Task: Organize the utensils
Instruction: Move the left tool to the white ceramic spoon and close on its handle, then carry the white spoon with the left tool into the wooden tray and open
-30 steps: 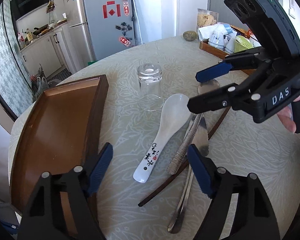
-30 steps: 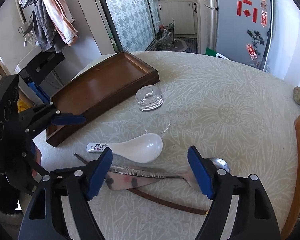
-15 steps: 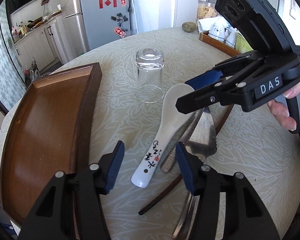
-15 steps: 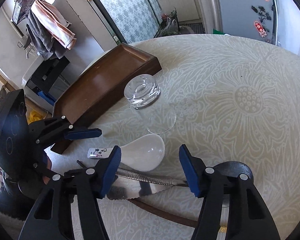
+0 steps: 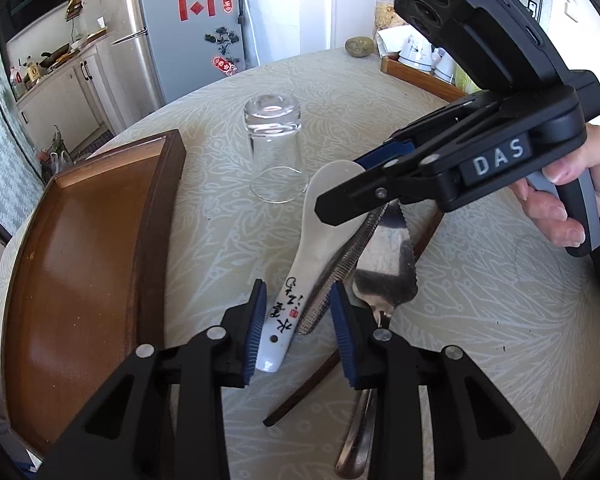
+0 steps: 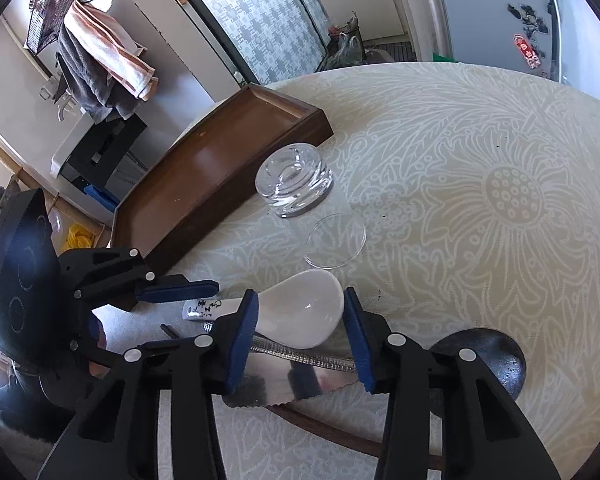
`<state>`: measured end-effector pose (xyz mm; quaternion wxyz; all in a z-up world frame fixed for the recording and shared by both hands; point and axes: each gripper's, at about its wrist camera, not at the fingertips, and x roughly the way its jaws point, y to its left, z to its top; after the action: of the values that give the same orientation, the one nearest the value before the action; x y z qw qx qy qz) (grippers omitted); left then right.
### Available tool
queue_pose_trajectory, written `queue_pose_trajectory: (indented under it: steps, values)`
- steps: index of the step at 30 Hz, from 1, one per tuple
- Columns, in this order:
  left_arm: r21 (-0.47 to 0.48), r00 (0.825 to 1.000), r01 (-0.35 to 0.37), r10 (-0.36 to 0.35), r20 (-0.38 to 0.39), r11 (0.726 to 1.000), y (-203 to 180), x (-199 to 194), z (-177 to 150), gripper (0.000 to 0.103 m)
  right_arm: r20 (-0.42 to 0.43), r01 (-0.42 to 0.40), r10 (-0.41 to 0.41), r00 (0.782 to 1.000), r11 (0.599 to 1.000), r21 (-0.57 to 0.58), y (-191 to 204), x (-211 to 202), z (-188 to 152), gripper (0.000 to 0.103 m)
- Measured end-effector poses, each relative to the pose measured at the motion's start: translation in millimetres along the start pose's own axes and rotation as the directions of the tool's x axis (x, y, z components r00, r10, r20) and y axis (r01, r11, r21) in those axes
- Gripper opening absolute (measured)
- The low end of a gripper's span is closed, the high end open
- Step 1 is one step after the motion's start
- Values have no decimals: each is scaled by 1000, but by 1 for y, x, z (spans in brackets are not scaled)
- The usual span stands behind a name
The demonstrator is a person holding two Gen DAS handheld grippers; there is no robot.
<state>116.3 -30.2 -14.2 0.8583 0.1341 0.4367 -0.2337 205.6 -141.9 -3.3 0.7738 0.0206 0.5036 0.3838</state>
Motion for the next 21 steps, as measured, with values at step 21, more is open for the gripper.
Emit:
queue_pose_trajectory:
  steps: [21]
  values:
    - [32,999,15,-16,33,999,-3,-11,-2,16,84,23,-21,996,999,-23,0,-18,5,8]
